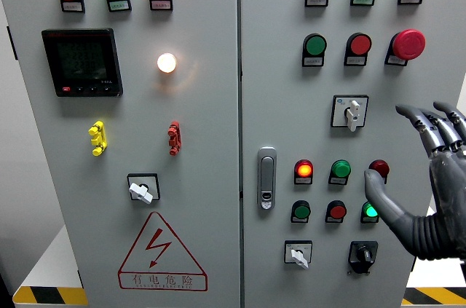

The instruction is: Rotate and turn off gray switch

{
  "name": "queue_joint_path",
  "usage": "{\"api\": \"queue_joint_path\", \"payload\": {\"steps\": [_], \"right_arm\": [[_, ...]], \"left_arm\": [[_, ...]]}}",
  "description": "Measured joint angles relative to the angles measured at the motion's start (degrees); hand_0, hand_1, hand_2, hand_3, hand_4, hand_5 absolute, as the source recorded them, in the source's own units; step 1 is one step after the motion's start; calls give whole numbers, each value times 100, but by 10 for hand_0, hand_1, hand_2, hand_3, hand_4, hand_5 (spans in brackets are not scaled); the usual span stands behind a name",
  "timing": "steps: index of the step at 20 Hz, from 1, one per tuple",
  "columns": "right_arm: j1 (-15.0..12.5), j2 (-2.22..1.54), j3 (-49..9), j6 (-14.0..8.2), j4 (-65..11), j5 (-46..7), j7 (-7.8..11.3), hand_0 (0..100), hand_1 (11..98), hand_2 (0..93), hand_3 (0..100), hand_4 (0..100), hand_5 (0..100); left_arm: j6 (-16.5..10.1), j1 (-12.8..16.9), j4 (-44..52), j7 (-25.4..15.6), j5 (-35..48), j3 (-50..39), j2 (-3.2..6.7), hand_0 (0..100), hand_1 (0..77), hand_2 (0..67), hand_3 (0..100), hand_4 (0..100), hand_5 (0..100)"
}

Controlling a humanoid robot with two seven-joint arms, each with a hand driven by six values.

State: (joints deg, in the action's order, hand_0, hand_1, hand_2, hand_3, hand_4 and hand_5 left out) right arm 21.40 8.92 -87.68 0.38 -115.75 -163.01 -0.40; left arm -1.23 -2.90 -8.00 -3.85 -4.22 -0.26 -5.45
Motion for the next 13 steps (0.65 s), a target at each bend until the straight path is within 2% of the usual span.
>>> {"api": "queue_joint_path", "payload": {"steps": [4,10,13], "right_arm": [[-329,-4,-84,-42,-148,-11,144,0,446,97,95,84,140],[-398,-12,-108,-211,-236,-5,164,0,443,88,86,76,92],[-399,-12,-115,-352,-268,5,341,0,450,85,80,69,89]], "left_arm": [[0,-1,0,0,0,0,0,0,0,132,183,95,118],[0,0,0,-1,0,0,0,0,0,132,183,95,118],[0,0,0,-1,0,0,0,0,0,132,183,95,118]]}}
